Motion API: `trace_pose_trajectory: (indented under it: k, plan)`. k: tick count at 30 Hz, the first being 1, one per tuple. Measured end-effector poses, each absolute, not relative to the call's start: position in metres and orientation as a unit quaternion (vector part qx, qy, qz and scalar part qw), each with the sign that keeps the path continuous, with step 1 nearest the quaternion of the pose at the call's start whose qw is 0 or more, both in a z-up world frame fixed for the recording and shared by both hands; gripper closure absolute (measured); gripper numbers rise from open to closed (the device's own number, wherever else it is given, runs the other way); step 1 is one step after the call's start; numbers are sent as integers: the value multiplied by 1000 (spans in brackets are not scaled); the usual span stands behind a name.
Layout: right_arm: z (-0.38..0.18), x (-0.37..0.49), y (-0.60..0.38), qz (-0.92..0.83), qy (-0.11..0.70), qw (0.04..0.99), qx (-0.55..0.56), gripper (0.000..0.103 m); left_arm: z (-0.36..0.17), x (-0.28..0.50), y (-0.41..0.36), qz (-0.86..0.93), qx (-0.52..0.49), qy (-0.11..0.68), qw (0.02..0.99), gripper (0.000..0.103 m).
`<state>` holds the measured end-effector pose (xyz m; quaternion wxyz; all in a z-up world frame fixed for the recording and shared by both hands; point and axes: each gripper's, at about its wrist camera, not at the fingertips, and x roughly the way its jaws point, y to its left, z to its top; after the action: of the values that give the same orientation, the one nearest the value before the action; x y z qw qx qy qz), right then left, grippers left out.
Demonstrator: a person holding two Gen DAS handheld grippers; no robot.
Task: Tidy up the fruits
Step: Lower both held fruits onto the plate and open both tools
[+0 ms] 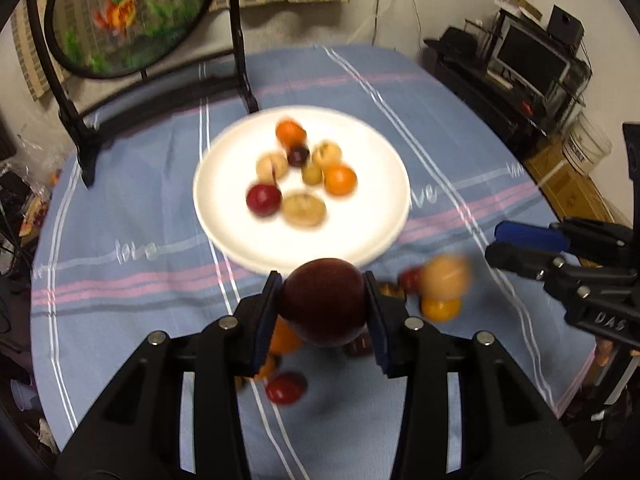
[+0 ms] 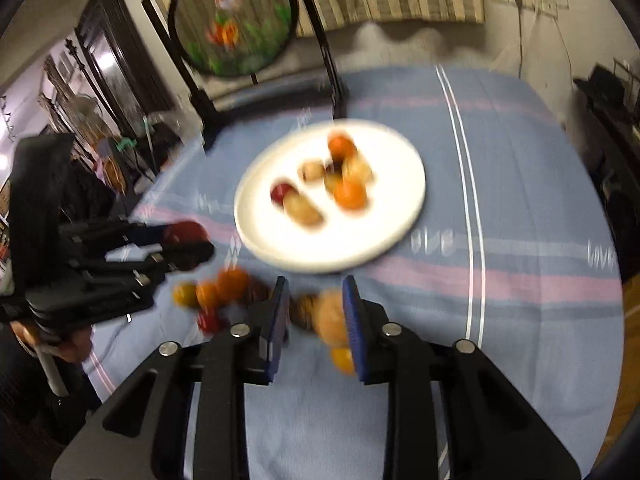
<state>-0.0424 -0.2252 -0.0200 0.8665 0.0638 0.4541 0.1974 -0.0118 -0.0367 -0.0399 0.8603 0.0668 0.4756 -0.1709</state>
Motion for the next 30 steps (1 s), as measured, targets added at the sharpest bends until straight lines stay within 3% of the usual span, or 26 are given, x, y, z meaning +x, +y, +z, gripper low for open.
trace_pose_trajectory:
  k: [3,7,9,10,11,12,19,20,21,30]
  plan:
    - [-7,-12,-219,203,436,875,59,83,-34,11,-39,-161,60,470,866,62]
    - [-9,13,-213,172,432,885,14,82,-37,33,-35,-143,52,478,865,62]
    - [-29,1,-209,189,457,869,-31,69,-37,32,-33,-146,52,475,866,62]
    - [-39,-6,-209,195,469,860,-47,55,-38,30,-32,-149,54,471,868,62]
    - [-49,-12,-209,198,478,853,-58,33,-40,29,-31,-150,54,471,867,62]
    - [-59,-16,-209,208,483,849,-55,32,-42,28,-29,-149,50,474,866,62]
    - [-114,15,-200,186,527,829,27,32,-62,29,-19,-149,23,499,853,62]
    - [-120,17,-196,184,534,825,20,37,-63,28,-18,-146,24,501,853,62]
    - [-125,18,-191,185,540,821,6,60,-64,28,-16,-144,24,502,853,62]
    - [-82,7,-201,204,504,839,-4,60,-61,33,-13,-147,12,500,854,62]
